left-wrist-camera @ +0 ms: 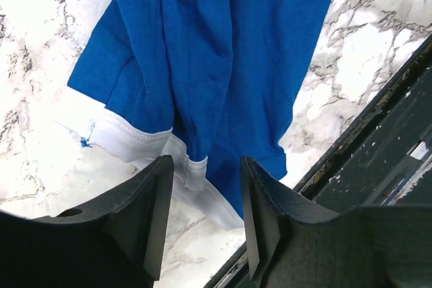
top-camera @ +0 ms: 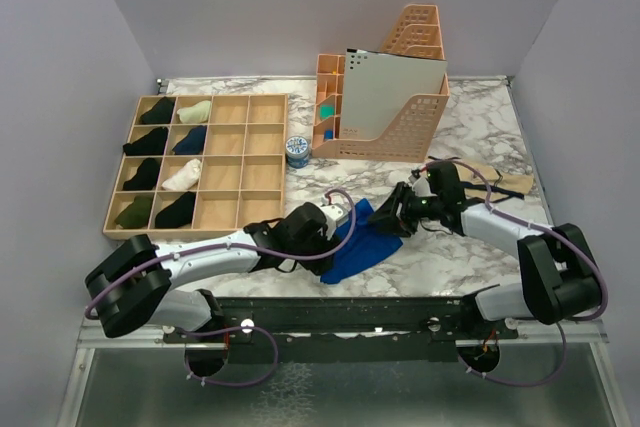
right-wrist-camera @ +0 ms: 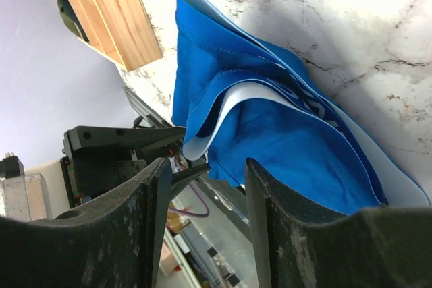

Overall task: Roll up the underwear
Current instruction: Fold the underwear at the center of the board.

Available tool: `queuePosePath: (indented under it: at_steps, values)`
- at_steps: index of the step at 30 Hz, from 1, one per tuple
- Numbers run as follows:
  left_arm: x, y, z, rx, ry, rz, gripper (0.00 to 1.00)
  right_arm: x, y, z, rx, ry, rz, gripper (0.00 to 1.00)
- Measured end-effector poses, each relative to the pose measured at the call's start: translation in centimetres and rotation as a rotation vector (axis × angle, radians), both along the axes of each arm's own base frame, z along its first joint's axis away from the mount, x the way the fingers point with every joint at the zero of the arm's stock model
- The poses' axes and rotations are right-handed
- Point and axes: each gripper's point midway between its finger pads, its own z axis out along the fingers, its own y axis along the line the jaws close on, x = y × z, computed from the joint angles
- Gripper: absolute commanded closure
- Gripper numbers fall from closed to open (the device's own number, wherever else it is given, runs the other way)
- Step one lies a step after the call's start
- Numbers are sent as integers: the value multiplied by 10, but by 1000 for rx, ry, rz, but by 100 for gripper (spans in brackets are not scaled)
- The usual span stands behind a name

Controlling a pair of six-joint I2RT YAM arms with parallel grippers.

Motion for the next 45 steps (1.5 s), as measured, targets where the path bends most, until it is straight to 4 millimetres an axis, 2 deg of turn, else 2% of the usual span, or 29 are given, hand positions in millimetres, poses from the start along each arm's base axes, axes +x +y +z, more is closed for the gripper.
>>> queuePosePath:
  at_steps: [8,15,18,21,22,23,29,32,35,40,45]
  values:
    - [-1,3,-11,47,-13,-27,68,0,3,-6,15,99,-39,45]
    - [-2,3,-14,65,-26,-41,79,7,11,-3,26,153,-70,47]
    - [-1,3,-14,69,-36,-43,81,8,14,-6,22,175,-77,61]
    - [0,4,-14,75,-46,-41,86,7,16,-8,22,195,-80,90]
    - [1,4,-13,76,-51,-39,88,7,16,-9,22,194,-77,97]
    - [2,5,-13,76,-57,-38,89,7,17,-9,23,196,-76,99]
    - [6,5,-4,62,-86,-23,97,12,18,-20,-10,173,-9,100]
    - [7,4,0,48,-88,-4,96,15,13,-22,-32,129,26,100]
    - [7,2,7,17,-79,21,90,16,3,-22,-55,81,50,100]
    - [4,0,16,-30,-65,45,87,9,-10,-19,-90,18,97,100]
    - [-2,2,15,-46,-41,54,91,-19,-22,-36,-130,36,144,100]
